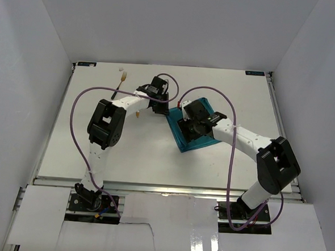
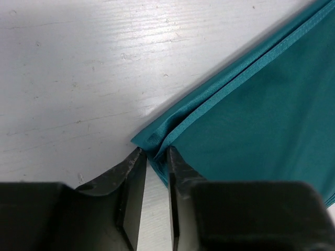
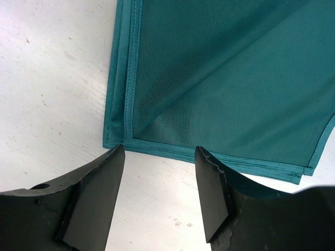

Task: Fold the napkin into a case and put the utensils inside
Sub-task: Turn over the napkin at the center of the board.

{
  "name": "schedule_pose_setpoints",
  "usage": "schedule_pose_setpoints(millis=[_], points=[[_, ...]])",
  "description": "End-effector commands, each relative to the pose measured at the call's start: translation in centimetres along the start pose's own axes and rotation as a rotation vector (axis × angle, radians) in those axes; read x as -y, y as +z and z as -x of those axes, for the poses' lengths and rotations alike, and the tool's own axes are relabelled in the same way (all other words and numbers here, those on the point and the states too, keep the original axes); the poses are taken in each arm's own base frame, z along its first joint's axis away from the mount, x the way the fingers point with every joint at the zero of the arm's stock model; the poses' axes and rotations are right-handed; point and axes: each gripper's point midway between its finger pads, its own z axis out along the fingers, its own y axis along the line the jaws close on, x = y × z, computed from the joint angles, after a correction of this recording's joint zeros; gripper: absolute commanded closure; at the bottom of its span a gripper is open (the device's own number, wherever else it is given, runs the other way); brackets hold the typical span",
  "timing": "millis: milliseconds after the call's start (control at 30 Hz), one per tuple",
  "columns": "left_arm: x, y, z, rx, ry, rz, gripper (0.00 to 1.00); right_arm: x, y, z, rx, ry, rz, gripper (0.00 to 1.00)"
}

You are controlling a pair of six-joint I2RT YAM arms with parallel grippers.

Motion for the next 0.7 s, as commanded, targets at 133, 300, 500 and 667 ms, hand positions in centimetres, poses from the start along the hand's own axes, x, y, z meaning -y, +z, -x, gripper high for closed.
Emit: schedule_pose_setpoints(millis=[133,300,500,667], points=[[0.4,0.3,-0.2,-0.010,0.015,0.001,0.79,-2.3,-0.7,1.9,0.081,-0.062,0.086,0.39],[0.5,0.0,-0.2,-0.007,0.006,-0.002,1.00,-4.3,1.1,1.6,0.036,-0.120,0.084,0.41],[0.5,-0.5,-0.2,0.000,-0.008,0.002,1.00,-4.5,3.4,1.4,-0.033,-0.209,-0.003,0.43],[0.5,-0.8,-0.2,0.007,-0.010,0.007,1.00,-3.8,4.5,0.5,-0.072,-0.209,-0.058,0.43]])
